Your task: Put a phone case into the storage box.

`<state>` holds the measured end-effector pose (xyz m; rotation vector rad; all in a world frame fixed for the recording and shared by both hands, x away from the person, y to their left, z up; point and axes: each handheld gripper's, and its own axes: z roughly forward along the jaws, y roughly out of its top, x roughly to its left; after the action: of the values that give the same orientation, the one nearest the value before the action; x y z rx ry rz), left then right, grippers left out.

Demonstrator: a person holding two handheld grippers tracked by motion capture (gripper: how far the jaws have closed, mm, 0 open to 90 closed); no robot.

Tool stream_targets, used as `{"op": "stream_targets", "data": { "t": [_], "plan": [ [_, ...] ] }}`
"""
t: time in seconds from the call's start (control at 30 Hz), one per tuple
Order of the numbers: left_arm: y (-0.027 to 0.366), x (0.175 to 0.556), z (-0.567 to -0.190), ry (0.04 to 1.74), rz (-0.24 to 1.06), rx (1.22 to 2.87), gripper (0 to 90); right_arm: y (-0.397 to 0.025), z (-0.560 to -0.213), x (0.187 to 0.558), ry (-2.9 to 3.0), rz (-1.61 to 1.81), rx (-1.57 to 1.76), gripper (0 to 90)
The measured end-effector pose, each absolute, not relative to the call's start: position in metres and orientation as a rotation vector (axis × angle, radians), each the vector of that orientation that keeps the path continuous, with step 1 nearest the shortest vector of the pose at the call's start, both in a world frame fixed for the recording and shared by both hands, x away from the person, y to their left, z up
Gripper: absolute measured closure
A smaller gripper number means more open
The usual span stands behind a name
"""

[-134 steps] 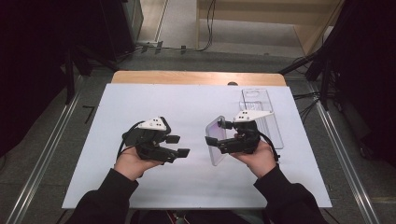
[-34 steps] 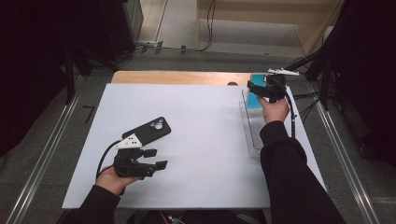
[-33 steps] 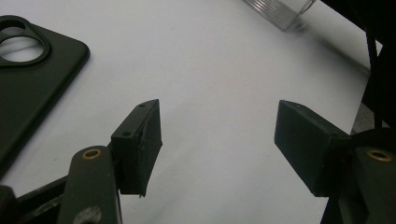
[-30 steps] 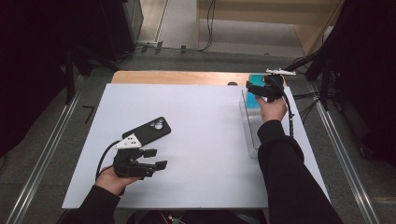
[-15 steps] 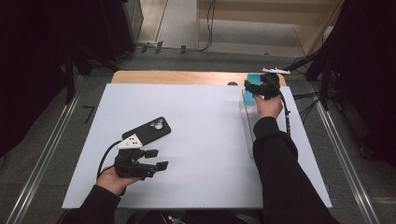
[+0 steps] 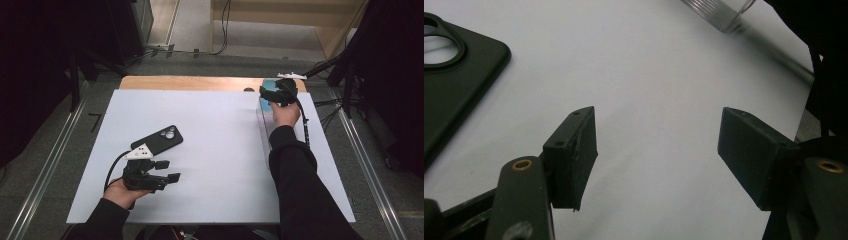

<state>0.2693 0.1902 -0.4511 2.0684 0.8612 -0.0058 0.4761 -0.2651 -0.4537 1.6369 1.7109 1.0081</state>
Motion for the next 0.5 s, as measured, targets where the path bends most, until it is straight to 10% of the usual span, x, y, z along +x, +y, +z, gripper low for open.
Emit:
{"op": "stream_targets", "data": {
  "t": [0.5],
  "plan": [
    [0.1913, 0.2694, -0.4507, 0.863, -0.002, 2.061, 32.4, -0.2659, -0.4564, 0.4777, 1.717, 1.023, 1.651, 8.9]
  ]
}}
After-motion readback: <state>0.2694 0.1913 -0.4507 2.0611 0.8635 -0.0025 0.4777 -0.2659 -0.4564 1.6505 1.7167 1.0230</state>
